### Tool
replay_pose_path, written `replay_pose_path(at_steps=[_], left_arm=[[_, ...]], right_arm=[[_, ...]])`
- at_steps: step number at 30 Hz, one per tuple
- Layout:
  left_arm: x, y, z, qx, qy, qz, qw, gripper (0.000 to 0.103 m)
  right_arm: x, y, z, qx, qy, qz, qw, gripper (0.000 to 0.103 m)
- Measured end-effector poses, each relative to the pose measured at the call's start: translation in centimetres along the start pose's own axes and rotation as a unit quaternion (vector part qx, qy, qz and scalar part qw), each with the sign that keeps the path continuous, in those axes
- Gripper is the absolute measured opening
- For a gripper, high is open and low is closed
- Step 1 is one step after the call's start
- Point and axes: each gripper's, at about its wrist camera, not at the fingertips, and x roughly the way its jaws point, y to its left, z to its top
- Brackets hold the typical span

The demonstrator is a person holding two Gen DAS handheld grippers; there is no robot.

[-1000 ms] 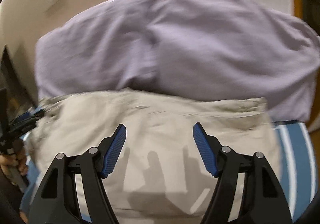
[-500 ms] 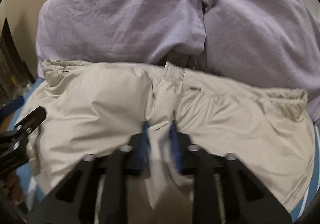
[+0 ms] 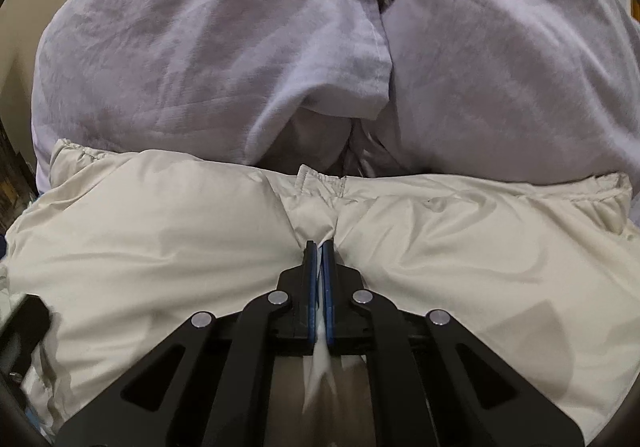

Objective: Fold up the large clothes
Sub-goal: 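Pinch the folded edge with the right tool and release it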

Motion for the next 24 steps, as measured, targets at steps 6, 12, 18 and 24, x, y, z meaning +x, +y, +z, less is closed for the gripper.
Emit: replay_pose_path(at_steps=[6, 12, 18, 24], left_arm=[[4.2, 0.4, -0.4, -0.027, 0.036, 0.031, 0.9985, 0.097], [6.9, 1.5, -0.7, -0.049, 0.068, 0.033, 0.9959, 0.101], [7.9, 2.7, -0.6, -0.067, 0.076, 0.027, 0.9945, 0.101], [8.7, 3.4, -0.3, -0.075, 0.081, 0.031, 0.9933, 0.101]], right_arm=[[0.5, -1.9, -0.2, 0.030, -0.001, 0.025, 0.999, 0.005], [-2.6, -2.1, 0.1, 0.033, -0.038, 0.034, 0.998, 0.040], [-6.1, -1.4, -0.5, 0.007, -0.080, 0.006, 0.997, 0.061], [-6.9, -7.1, -0.8, 0.057, -0.081, -0.118, 0.988, 0.061]])
